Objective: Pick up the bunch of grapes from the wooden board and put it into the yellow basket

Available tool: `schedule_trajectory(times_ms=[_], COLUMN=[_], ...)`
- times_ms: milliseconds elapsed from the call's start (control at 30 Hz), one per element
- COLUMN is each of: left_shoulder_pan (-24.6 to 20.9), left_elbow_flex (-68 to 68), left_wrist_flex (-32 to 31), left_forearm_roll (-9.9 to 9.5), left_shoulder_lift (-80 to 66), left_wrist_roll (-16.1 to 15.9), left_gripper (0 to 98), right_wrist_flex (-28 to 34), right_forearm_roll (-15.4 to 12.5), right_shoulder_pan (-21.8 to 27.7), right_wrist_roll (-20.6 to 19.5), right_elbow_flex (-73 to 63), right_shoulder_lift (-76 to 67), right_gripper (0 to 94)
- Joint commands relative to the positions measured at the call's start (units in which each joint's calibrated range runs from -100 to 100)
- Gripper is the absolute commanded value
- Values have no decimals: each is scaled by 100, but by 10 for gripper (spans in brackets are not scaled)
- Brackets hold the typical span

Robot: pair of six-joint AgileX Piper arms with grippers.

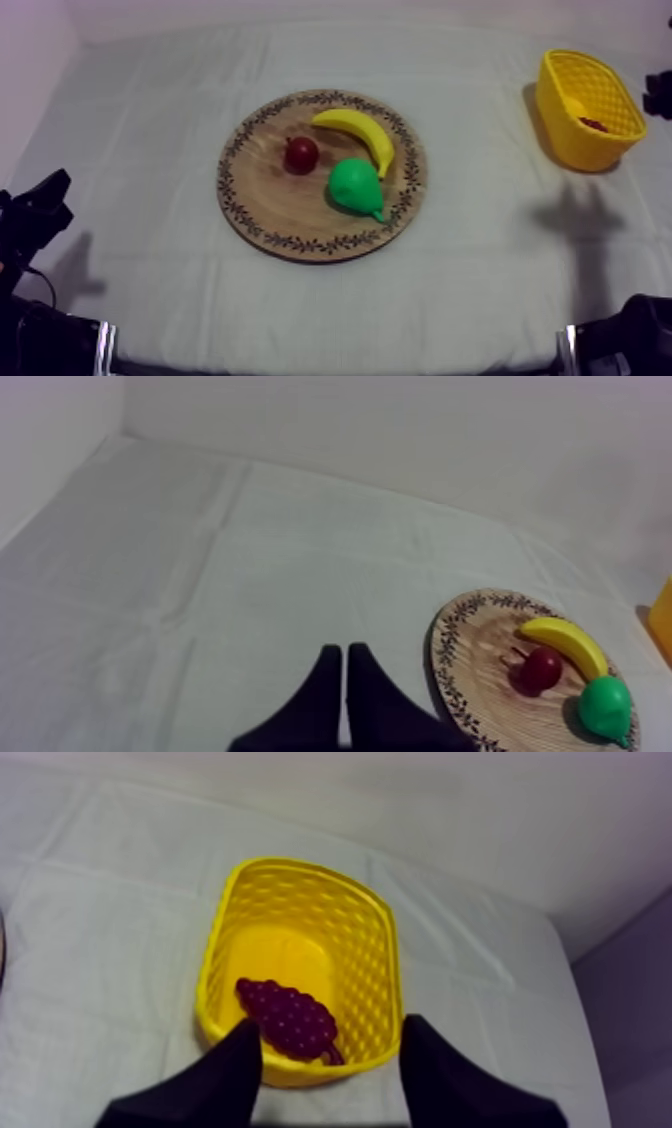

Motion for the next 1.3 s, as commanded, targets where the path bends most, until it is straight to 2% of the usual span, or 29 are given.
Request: schedule_trajectory(times_ms=[0,333,633,767,1100,1267], left_shoulder_pan=[-1,-1,-1,-1,-1,-1], left_elbow_flex=[-4,-4,-4,-4,-4,-4], left_wrist_flex=[-3,-3,-3,-3,-3,-3], left_forearm_roll=[-4,-4,-4,-4,-4,-4], left_shoulder_lift=[0,0,0,0,0,0], left_wrist_roll=[1,3,1,1,1,1], left_gripper=[1,1,1,1,1,1], right_wrist_flex=[-115,-389,-325,-270,-371,-63], right_forearm_roll=[-24,-46,-83,-198,-450,-356], right_shoulder_pan=[-10,-179,-374,-433,-626,-798], right_wrist_roll=[22,-3,-326,-419,-424,-824], right_elbow_flex=[545,1969,2972,3339,3807,3824], right_shoulder_lift=[-720,-2225,-3542,-4109,-4414,-4421], right_gripper=[392,311,143,92,8,5])
